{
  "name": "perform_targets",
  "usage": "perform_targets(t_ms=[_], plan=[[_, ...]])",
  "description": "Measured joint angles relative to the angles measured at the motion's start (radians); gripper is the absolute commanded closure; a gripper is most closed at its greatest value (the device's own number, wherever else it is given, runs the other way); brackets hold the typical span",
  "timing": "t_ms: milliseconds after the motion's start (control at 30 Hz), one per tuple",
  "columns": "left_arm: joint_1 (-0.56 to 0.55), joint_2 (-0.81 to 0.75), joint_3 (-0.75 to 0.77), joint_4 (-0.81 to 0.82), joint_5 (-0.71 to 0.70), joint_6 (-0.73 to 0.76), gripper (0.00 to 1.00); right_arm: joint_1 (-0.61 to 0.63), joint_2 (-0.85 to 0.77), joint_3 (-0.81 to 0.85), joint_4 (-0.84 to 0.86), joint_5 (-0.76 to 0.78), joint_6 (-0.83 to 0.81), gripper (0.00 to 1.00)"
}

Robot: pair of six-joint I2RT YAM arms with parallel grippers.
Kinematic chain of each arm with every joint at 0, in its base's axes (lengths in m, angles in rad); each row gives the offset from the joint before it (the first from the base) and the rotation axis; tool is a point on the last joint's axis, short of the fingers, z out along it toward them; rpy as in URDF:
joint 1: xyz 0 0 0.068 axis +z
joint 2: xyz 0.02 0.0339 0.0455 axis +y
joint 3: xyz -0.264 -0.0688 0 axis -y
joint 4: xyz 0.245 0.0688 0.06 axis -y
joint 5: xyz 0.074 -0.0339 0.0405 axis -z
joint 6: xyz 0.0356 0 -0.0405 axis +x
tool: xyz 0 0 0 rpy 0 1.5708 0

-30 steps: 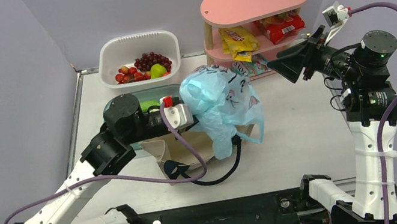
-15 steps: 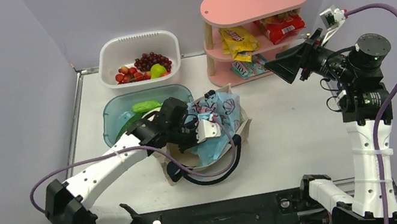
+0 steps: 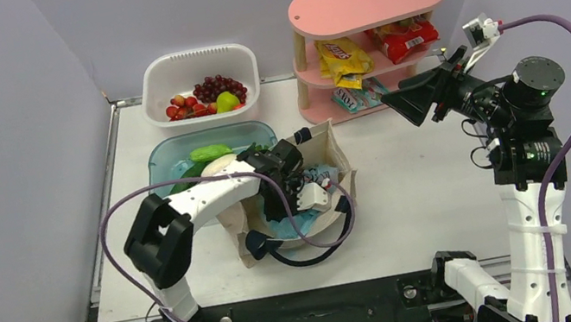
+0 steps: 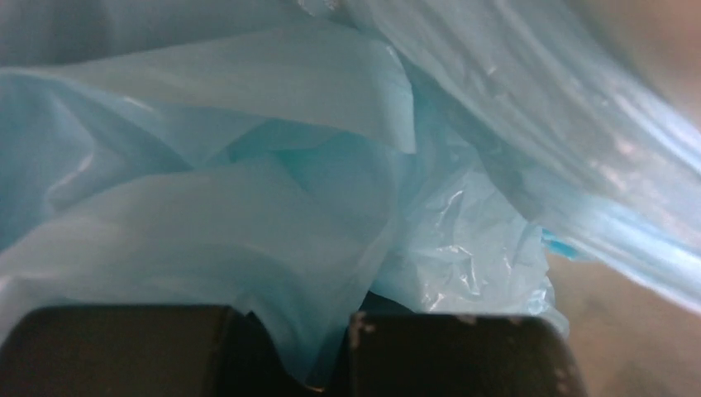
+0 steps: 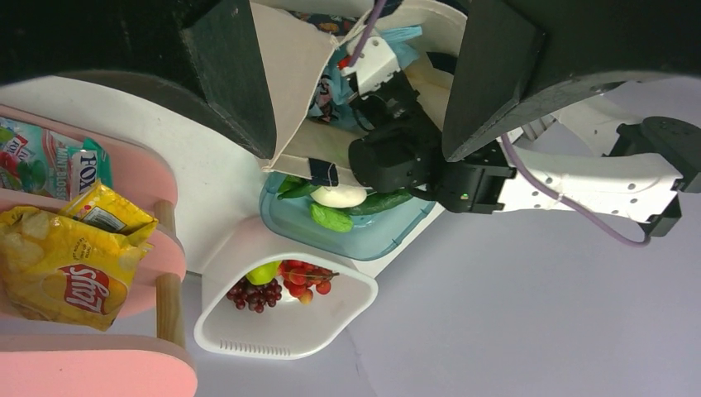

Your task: Untie the knot of the grocery bags and take out the mixed food

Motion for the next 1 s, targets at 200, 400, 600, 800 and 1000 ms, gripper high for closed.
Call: perform_targets(t_ms=[200,400,600,800,1000], plan=[[0.000,0.125,0.095,-0.060,-0.060,-0.018,0.57,0.005,0.000,0.000,-0.018,0.009,-0.014,0.30],[-0.001,0.094,0.113,-0.066,-0.094,-0.076,0.53,0.005,0.000,0.000,-0.035,0.018,-0.023,0.30],[-0.011,-0.092,0.153,-0.095,-0.077,-0.092,0.50,0.007,-0.003,-0.007,-0.039,0.024,-0.027,0.30],[-0.030,-0.183,0.258,-0.130,-0.018,-0.119,0.47,0.029,-0.010,-0.025,-0.059,0.043,-0.056,0.30],[-0.021,-0.250,0.353,-0.124,0.023,-0.238,0.45,0.105,-0.001,-0.025,-0.171,0.146,-0.190,0.30]])
